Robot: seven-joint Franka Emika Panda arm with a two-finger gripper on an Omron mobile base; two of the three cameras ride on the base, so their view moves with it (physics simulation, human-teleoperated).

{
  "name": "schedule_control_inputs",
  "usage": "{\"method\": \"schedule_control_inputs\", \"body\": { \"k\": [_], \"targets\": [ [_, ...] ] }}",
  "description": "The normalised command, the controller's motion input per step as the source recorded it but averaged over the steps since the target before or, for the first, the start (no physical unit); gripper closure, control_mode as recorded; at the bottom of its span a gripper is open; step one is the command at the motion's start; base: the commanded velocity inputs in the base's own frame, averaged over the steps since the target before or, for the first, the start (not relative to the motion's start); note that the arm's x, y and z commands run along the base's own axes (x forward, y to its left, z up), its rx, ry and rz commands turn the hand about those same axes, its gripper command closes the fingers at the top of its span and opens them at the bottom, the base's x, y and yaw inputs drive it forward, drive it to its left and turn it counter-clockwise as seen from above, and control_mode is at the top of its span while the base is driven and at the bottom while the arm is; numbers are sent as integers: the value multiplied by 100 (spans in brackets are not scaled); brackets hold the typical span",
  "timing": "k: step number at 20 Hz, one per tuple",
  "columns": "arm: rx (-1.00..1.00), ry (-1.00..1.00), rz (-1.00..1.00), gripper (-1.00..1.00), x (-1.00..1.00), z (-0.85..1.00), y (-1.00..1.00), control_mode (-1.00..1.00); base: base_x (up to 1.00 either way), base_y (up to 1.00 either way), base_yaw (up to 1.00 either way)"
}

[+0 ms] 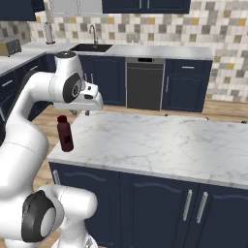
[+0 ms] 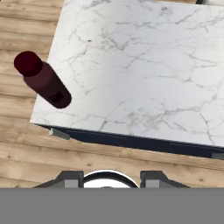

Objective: Pick the juice from the counter and place it in the open cabinet.

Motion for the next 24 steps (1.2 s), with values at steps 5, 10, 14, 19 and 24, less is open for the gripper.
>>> {"method": "schedule_control_inputs", "body": {
  "k": [5,10,14,19,24],
  "targets": [
    [0,-1,0,-100,-2,0,0,-100,0,0,0],
    [0,-2,1,-100,0,-5,10,-100,0,0,0],
    [6,-1,11,-100,67,-36,11,-100,0,0,0],
    [11,-11,44,-100,65,-59,8,-100,0,0,0],
    [0,-6,56,-100,6,-55,20,-100,0,0,0]
  ]
}}
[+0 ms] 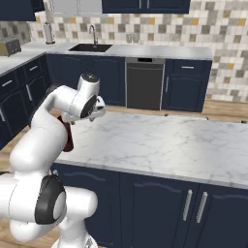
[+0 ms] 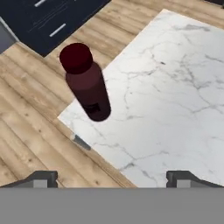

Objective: Pick the juice from the counter and place it in the open cabinet.

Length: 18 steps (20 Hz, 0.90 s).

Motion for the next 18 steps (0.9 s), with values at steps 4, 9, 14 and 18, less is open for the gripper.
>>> {"method": "schedule_control_inputs", "body": {
  "k": [4,9,14,18],
  "targets": [
    [0,-2,16,-100,6,-40,35,-100,0,0,0],
    [6,-12,22,-100,39,-52,38,-100,0,0,0],
    [9,-9,26,-100,62,-66,27,-100,0,0,0],
    [11,-1,24,-100,17,-31,18,-100,0,0,0]
  ]
}}
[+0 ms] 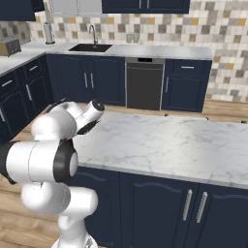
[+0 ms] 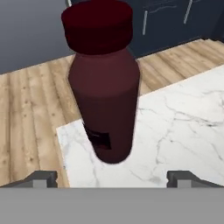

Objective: Pick the juice from the counter and place it in the open cabinet.

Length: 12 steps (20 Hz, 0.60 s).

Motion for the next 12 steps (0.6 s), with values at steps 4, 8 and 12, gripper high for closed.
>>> {"method": "schedule_control_inputs", "body": {
  "k": [4,8,12],
  "targets": [
    [14,-7,31,-100,9,-24,1,-100,0,0,0],
    [6,-14,27,-100,7,-14,0,-100,0,0,0],
    [3,-12,18,-100,10,-13,8,-100,0,0,0]
  ]
}}
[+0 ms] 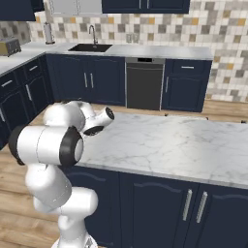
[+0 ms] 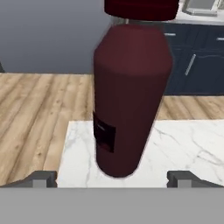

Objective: Pick the juice from the counter and place it in the open cabinet.

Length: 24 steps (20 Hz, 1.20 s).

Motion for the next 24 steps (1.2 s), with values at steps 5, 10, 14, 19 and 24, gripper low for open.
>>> {"method": "schedule_control_inputs", "body": {
  "k": [5,10,14,19,24],
  "targets": [
    [2,-10,14,-100,18,-24,14,-100,0,0,0],
    [1,-5,8,-100,10,-28,25,-100,0,0,0],
    [0,-2,4,-100,17,-29,27,-100,0,0,0],
    [0,0,2,-100,22,-23,33,-100,0,0,0],
    [4,0,4,-100,16,-13,26,-100,0,0,0]
  ]
}}
